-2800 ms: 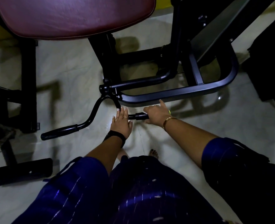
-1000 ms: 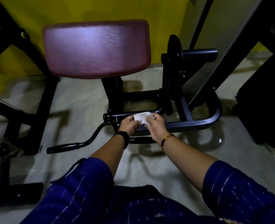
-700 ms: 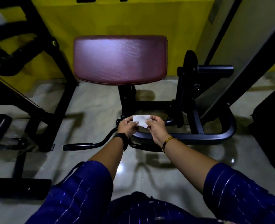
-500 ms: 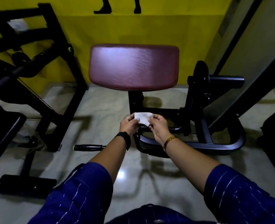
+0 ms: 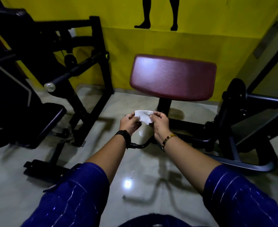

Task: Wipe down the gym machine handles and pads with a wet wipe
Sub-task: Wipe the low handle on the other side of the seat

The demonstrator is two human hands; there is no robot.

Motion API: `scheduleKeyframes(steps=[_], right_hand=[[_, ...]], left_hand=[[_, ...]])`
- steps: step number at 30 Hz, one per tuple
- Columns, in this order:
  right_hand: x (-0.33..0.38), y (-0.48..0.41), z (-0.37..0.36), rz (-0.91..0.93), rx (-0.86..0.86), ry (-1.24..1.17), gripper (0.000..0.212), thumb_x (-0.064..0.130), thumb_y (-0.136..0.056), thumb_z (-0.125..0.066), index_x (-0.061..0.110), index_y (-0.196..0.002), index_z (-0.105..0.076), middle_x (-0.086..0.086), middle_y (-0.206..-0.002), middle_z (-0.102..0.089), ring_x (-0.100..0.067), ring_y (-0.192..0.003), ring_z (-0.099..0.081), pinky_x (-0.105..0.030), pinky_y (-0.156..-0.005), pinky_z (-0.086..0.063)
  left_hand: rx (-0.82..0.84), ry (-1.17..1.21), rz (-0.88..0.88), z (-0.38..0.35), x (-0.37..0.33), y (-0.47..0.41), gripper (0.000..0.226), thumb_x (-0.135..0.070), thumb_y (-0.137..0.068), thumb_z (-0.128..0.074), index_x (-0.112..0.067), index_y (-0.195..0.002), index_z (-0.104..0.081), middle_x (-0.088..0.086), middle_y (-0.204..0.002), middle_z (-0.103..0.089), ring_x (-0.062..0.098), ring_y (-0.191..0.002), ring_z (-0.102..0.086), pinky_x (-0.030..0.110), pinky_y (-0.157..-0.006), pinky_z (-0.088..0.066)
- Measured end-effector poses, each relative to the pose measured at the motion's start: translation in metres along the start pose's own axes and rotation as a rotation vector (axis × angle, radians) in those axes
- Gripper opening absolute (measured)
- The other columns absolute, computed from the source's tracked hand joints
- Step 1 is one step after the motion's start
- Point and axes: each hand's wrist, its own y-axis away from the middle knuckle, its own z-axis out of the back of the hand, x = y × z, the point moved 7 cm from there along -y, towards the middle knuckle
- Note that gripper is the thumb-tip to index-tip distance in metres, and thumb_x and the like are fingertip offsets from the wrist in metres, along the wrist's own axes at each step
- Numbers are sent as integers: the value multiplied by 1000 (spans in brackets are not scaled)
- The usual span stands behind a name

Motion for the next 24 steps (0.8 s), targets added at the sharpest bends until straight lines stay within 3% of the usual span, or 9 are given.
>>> scheduleKeyframes(steps=[3,7,12,17,24], right_hand=[[-13,19,-26,-6,12,15,19,-6,-87,-57,7,-101,-56,-3,-77,-58,-12,-66,-55,-19,-54,-49],[-32,42,-53,-26,25,-20,16,-5,-88,-58,9,-96,-55,-4,-77,-58,-12,-66,-56,-23,-59,-51],[-58,63,-71,-88,24,-71,21,-7,-89,-52,13,-85,-55,-7,-79,-58,-14,-66,-56,-23,-59,-53],[-66,71,-78,-93,38,-71,24,-11,-89,-47,11,-81,-53,-8,-77,-56,-15,-65,-55,-20,-49,-52],[-80,49,-86,-135,119,-48,23,-12,-89,-44,7,-82,-53,-9,-76,-57,-16,-64,-57,-20,-49,-53]], left_hand=[[-19,-20,-9,34,-9,9,36,11,-92,-47,4,-126,-55,4,-64,-61,8,-52,-55,16,-56,-51],[-24,-21,-20,74,-16,20,36,11,-93,-46,6,-128,-53,10,-77,-60,6,-52,-59,16,-58,-53],[-12,2,-22,106,-17,30,35,14,-92,-44,1,-123,-56,10,-79,-59,9,-57,-59,15,-57,-52],[-2,95,-8,122,-11,26,21,9,-95,-46,-8,-96,-59,9,-78,-53,18,-67,-48,15,-50,-47],[-45,84,32,131,4,-3,35,12,-93,-44,2,-126,-53,11,-79,-54,19,-66,-46,18,-52,-47]])
